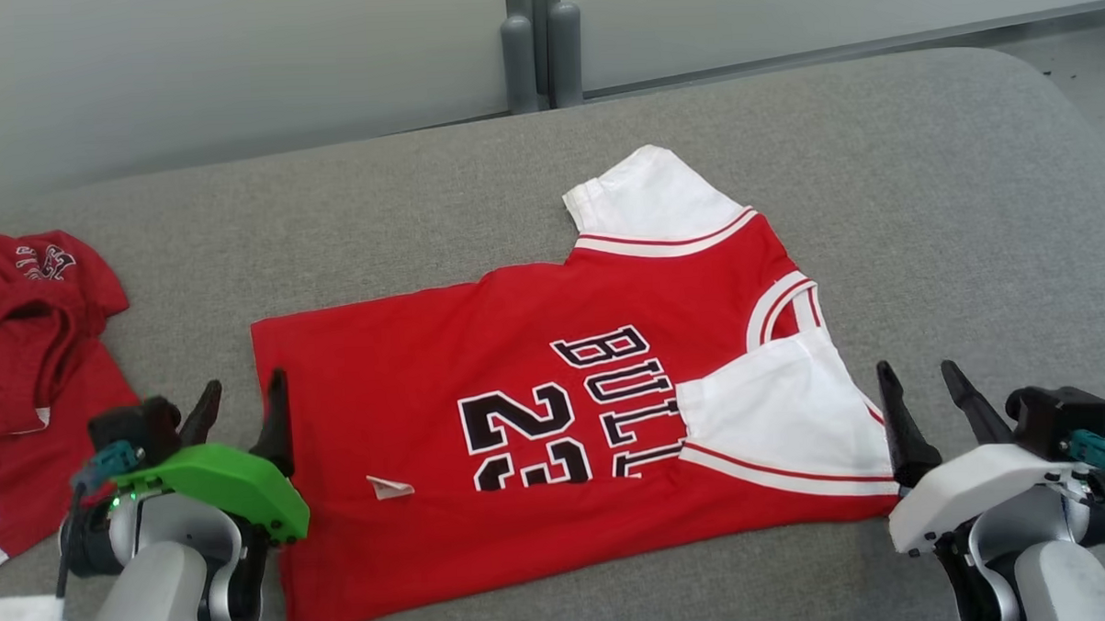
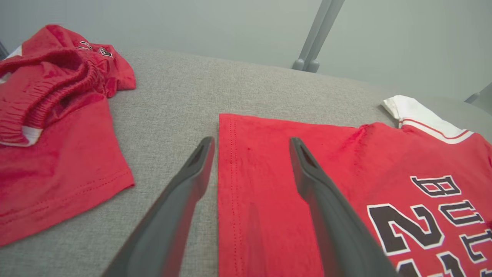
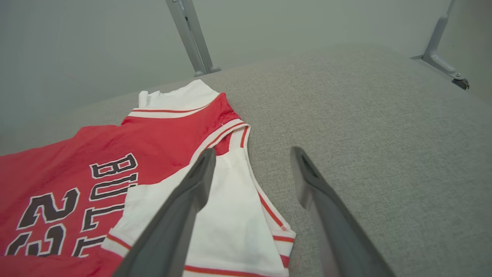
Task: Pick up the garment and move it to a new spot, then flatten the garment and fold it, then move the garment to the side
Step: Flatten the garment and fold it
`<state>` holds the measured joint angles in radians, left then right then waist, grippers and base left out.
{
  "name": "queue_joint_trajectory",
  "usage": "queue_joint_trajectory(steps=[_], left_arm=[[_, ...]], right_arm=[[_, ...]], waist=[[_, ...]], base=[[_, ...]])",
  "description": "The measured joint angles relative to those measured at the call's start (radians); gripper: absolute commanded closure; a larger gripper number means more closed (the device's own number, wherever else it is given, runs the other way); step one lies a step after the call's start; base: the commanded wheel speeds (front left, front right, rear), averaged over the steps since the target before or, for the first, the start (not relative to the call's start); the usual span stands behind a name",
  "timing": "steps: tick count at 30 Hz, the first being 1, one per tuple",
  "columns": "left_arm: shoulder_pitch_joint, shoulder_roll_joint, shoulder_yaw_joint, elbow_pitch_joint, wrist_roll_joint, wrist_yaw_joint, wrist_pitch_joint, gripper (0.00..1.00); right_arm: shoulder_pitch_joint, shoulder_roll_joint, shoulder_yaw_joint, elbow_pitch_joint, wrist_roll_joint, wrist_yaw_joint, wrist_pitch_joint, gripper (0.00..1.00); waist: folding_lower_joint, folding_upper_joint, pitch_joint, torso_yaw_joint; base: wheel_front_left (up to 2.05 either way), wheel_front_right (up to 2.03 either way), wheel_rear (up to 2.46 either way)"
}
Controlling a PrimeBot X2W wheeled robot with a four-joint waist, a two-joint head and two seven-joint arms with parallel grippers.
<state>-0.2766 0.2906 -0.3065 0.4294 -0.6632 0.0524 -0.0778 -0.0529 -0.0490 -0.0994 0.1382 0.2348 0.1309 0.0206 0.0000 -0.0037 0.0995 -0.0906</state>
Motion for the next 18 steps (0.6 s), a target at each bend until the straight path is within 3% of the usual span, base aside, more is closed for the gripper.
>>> queue_joint_trajectory(steps=[18], left_arm=[[-0.364, 0.069, -0.048, 0.348, 0.05, -0.053, 0.153, 0.0]], right_arm=[[-0.128, 0.0, 0.093, -0.016, -0.009, 0.0, -0.004, 0.0]], waist=[[0.0, 0.0, 0.182, -0.056]], base=[[0.0, 0.0, 0.0]])
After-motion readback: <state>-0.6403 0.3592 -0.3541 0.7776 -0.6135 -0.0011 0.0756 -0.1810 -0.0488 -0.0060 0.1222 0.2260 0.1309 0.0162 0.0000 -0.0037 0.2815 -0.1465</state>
